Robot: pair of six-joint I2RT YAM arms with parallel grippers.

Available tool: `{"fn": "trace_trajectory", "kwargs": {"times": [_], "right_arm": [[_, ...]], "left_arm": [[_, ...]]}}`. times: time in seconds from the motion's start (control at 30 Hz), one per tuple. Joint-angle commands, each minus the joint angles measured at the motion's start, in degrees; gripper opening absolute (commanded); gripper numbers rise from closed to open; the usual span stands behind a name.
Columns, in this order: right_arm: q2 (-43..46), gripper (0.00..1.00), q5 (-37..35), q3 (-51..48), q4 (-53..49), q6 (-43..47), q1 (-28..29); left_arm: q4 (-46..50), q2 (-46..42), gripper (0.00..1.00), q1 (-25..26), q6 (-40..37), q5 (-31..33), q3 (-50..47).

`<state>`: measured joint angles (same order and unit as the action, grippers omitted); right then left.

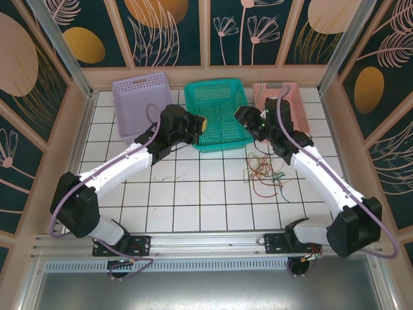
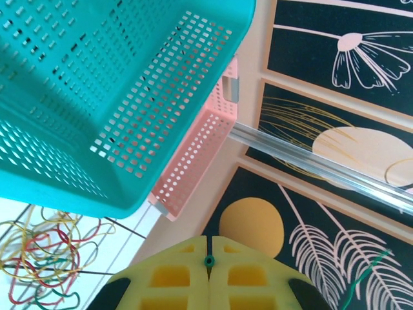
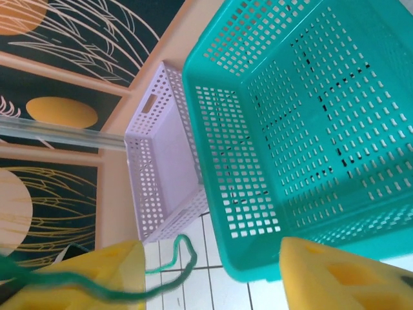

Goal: Untangle the cables

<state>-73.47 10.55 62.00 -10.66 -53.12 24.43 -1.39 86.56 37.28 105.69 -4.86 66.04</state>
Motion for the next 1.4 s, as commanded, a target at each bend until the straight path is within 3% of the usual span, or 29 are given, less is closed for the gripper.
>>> {"fn": "trace_trajectory", "kwargs": {"times": [0.0,0.13,0.27,0.37,0.4,0.47,0.5,0.57,0.63,0.7,0.83,0.93,1.13,1.37], "right_arm": [[-3.0,0.51,0.0,2.2,5.0,-0.8,0.0],[-5.4,0.35,-1.2,3.8,5.3,-0.6,-0.4],[-7.0,0.01,-1.4,5.2,3.8,-0.1,-0.7],[-7.0,0.0,-2.1,6.0,0.4,2.2,-2.2],[-7.0,0.0,-2.3,6.5,-1.2,3.6,-3.2],[-6.9,0.0,-2.5,8.1,-5.5,8.6,-7.0],[-7.4,0.0,-1.9,9.2,-7.4,11.5,-9.7],[-8.9,0.0,-1.2,12.7,-12.8,19.3,-16.1],[-10.5,0.0,-3.2,15.8,-16.2,26.1,-20.7],[-12.3,0.0,-9.8,18.8,-18.5,30.4,-22.6],[-19.1,0.0,-15.0,23.9,-18.5,30.4,-26.1],[-29.3,0.0,-17.1,35.2,-24.6,32.3,-28.3],[-47.7,0.0,-18.3,57.4,-39.2,37.7,-30.0],[-56.0,0.0,-12.9,60.0,-41.9,41.4,-28.9]], "left_arm": [[-2.9,0.1,0.0,-0.2,2.9,-1.9,1.5],[-3.2,0.1,0.0,-0.2,2.9,-2.3,1.2],[-3.7,0.2,0.0,-0.2,2.6,-2.7,1.0],[-3.7,0.3,0.0,-0.2,1.0,-2.8,1.6],[-2.1,0.3,0.12,-0.2,-0.2,-2.6,2.4],[2.5,0.1,0.53,-0.2,-5.2,-1.2,4.9],[5.2,0.2,0.63,-0.3,-7.5,-0.6,6.4],[10.0,0.4,0.73,-0.4,-12.0,0.2,8.7],[12.1,0.3,0.74,-0.5,-14.3,0.6,8.9],[13.2,0.1,0.73,-0.5,-16.1,1.1,8.8],[16.3,0.8,0.7,-0.5,-21.2,1.5,11.0],[18.7,1.6,0.66,-0.5,-25.6,1.6,13.6],[20.5,1.9,0.63,-0.9,-29.3,1.3,15.6],[21.7,1.1,0.6,-1.9,-31.0,0.6,15.1]]}}
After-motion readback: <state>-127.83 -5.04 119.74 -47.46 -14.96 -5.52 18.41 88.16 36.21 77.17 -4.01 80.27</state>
